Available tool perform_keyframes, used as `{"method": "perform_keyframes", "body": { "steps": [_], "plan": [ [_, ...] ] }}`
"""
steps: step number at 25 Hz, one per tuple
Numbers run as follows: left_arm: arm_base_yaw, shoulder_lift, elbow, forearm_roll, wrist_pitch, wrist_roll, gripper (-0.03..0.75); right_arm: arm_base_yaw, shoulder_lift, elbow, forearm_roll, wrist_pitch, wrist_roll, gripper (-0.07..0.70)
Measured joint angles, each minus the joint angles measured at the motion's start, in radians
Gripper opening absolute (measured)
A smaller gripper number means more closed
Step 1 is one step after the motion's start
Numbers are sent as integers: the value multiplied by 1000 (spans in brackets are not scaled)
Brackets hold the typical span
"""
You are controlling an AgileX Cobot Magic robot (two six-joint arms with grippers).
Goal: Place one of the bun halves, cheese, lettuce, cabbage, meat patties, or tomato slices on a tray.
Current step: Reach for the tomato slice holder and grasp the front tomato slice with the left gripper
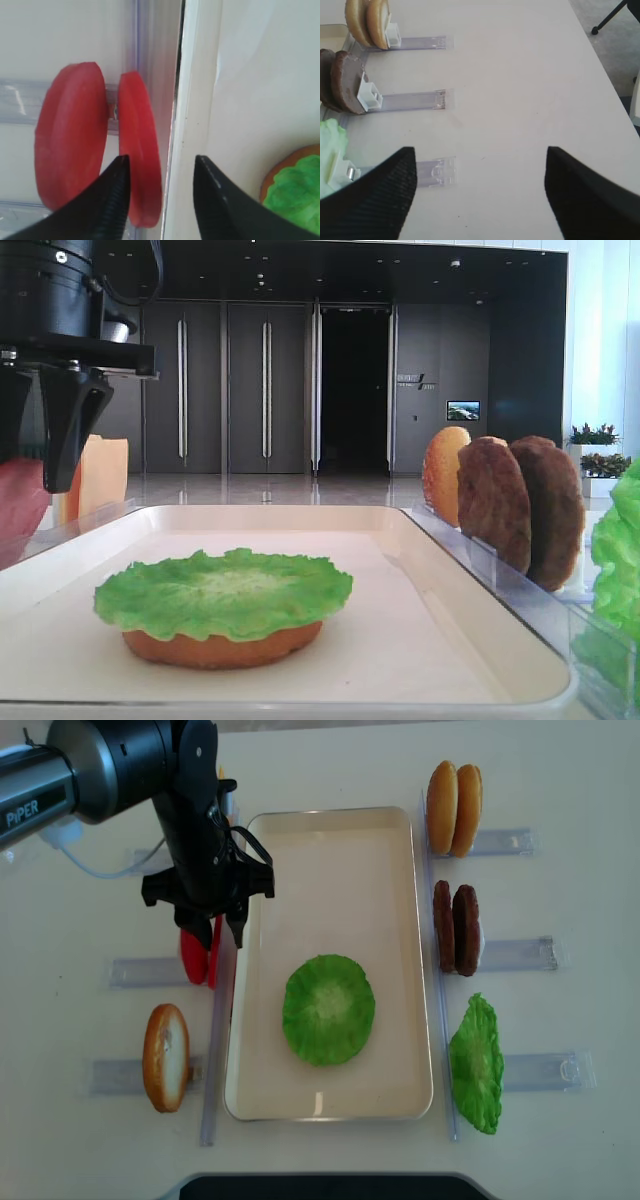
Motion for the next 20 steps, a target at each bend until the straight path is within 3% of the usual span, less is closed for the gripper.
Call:
{"method": "perform_keyframes", "body": {
  "steps": [7, 14, 20],
  "plan": [
    [0, 0, 0, 13, 20, 0, 230, 0, 0, 0, 0, 0, 0, 534],
    [0, 0, -2, 31, 33, 0, 64, 0, 0, 0, 0, 0, 0, 534],
    [0, -4, -2, 32, 38, 0, 63, 0, 0, 0, 0, 0, 0, 534]
  ]
}}
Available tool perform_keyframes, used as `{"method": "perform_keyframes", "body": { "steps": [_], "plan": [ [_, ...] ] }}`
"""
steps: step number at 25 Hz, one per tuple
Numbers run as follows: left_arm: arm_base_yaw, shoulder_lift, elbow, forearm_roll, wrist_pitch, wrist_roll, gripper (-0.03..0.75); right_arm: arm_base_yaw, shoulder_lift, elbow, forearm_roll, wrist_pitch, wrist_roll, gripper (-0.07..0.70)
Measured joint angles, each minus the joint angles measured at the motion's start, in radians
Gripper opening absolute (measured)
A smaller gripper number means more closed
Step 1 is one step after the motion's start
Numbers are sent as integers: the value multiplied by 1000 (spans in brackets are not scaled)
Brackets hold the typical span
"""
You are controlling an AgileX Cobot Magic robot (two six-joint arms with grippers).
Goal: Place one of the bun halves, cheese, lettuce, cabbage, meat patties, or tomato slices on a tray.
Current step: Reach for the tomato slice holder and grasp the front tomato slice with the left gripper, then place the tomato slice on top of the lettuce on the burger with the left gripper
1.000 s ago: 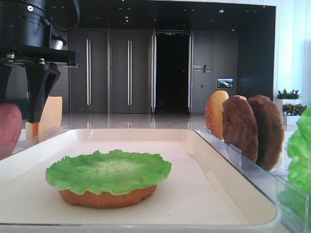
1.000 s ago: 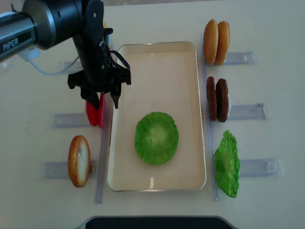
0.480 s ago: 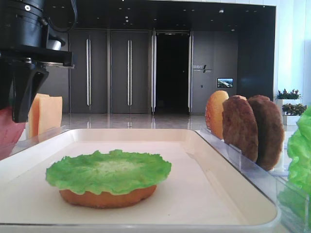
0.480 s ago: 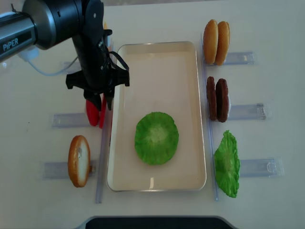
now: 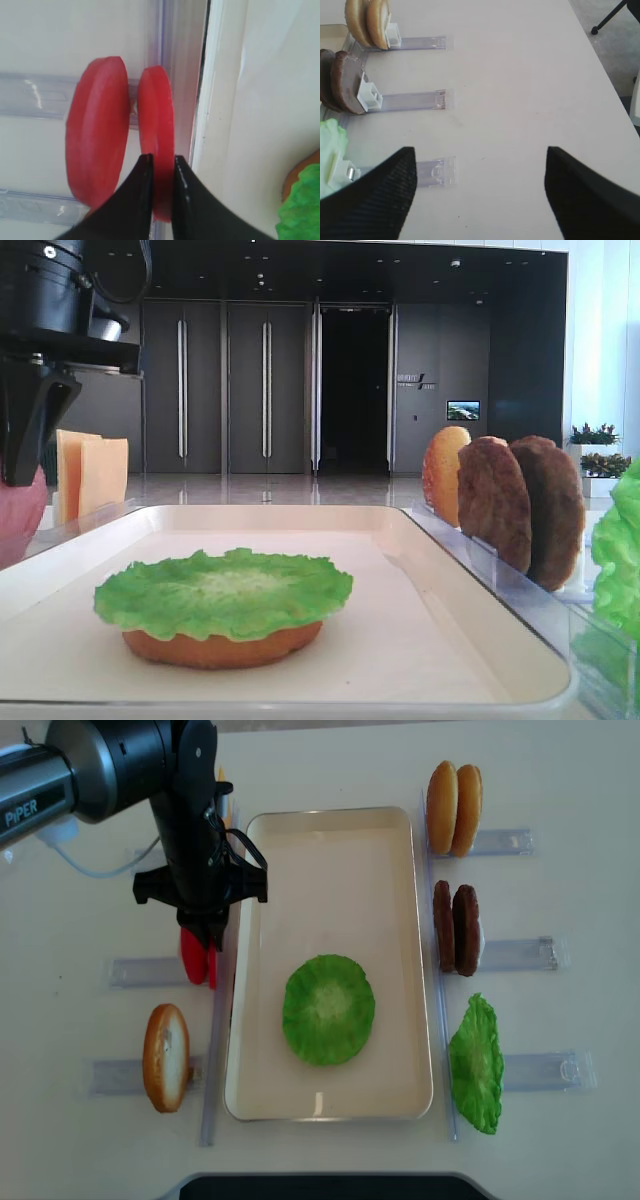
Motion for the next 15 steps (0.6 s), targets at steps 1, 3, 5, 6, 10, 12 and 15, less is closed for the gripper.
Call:
{"method": "perform_keyframes", "body": {
  "steps": [1, 3, 5, 6, 10, 12, 15],
  "plan": [
    [0, -5, 0, 0, 1, 0, 63, 0, 0, 0, 0, 0, 0, 534],
    [0, -20, -1, 0, 6, 0, 63, 0, 0, 0, 0, 0, 0, 534],
    [0, -39, -10, 0, 24, -5, 62, 0, 0, 0, 0, 0, 0, 534],
    [0, -49, -20, 0, 38, -6, 62, 0, 0, 0, 0, 0, 0, 534],
    [0, -86, -61, 0, 56, -9, 62, 0, 0, 0, 0, 0, 0, 534],
    [0, -102, -81, 1, 58, -9, 62, 0, 0, 0, 0, 0, 0, 534],
    [0, -116, -104, 2, 60, -10, 61, 0, 0, 0, 0, 0, 0, 534]
  ]
}}
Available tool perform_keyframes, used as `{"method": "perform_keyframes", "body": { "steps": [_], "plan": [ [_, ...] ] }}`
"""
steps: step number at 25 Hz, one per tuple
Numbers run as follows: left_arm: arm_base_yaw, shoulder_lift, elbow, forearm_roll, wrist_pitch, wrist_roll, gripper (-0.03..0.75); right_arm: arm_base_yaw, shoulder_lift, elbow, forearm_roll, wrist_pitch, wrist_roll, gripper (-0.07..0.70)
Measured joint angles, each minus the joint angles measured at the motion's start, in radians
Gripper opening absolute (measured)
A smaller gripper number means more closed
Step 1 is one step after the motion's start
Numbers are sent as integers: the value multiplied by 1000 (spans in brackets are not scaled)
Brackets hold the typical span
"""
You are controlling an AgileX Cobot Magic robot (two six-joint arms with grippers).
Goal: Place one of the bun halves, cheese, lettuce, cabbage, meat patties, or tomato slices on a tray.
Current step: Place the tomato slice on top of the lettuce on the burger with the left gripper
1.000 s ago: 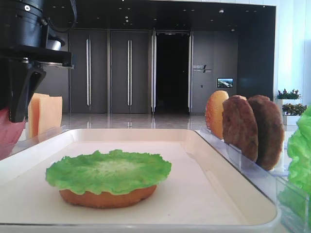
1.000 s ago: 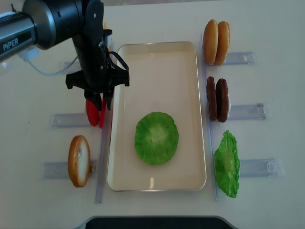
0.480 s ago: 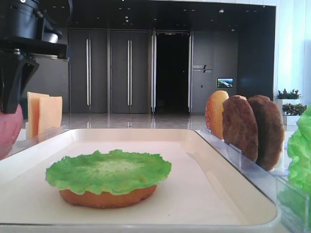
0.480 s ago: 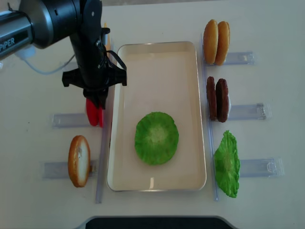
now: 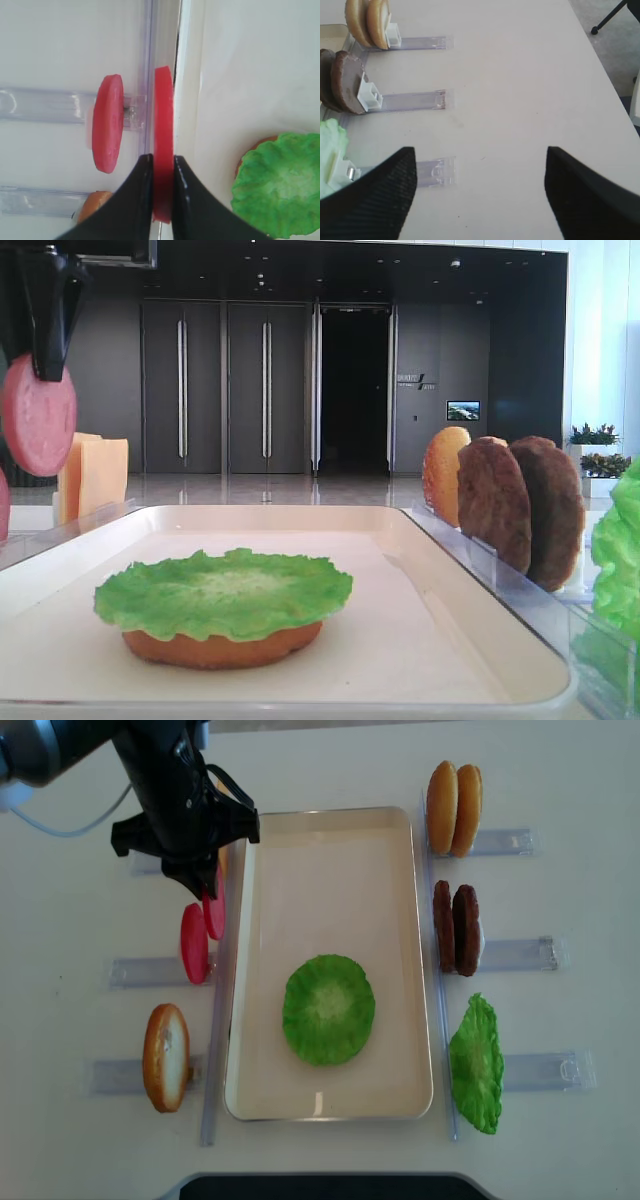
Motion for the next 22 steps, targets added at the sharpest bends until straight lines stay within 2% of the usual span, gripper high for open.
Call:
{"method": "perform_keyframes", "body": {
  "steps": [13, 22],
  "plan": [
    [-15, -93, 10, -30, 3, -5, 60, 0, 0, 0, 0, 0, 0, 534],
    [-20, -258, 198, -63, 5, -32, 60, 0, 0, 0, 0, 0, 0, 534]
  ]
}}
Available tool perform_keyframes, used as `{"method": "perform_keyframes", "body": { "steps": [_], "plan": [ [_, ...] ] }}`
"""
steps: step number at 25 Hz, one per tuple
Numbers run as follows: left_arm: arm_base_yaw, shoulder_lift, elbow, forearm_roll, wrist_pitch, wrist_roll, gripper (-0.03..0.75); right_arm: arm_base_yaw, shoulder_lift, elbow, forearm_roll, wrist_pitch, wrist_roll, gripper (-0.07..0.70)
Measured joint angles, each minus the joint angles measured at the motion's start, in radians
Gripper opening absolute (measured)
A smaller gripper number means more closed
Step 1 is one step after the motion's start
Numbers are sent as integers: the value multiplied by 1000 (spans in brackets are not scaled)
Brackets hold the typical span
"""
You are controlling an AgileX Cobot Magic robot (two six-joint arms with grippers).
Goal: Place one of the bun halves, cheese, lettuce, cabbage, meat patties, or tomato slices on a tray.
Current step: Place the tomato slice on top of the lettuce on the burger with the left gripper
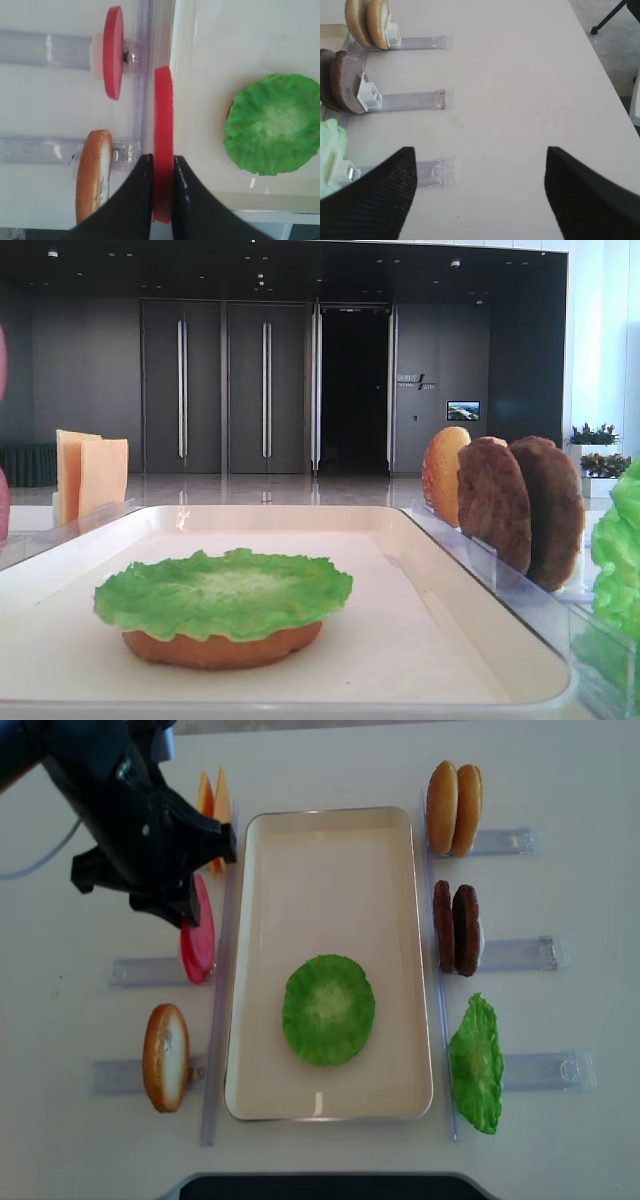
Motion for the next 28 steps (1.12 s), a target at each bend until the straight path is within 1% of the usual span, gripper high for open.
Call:
{"method": "perform_keyframes", "body": {
  "steps": [2, 8, 15, 18, 23, 25, 28],
  "plan": [
    [0, -48, 45, -1, 1, -8, 60, 0, 0, 0, 0, 0, 0, 534],
    [0, -152, 139, -8, 2, -27, 60, 0, 0, 0, 0, 0, 0, 534],
    [0, -185, 210, -34, -2, -35, 60, 0, 0, 0, 0, 0, 0, 534],
    [0, -185, 234, -61, -39, -21, 60, 0, 0, 0, 0, 0, 0, 534],
    [0, -185, 275, -106, -117, 29, 60, 0, 0, 0, 0, 0, 0, 534],
    [0, -185, 308, -143, -164, 63, 60, 0, 0, 0, 0, 0, 0, 534],
    [0, -185, 357, -234, -262, 136, 60, 0, 0, 0, 0, 0, 0, 534]
  ]
}}
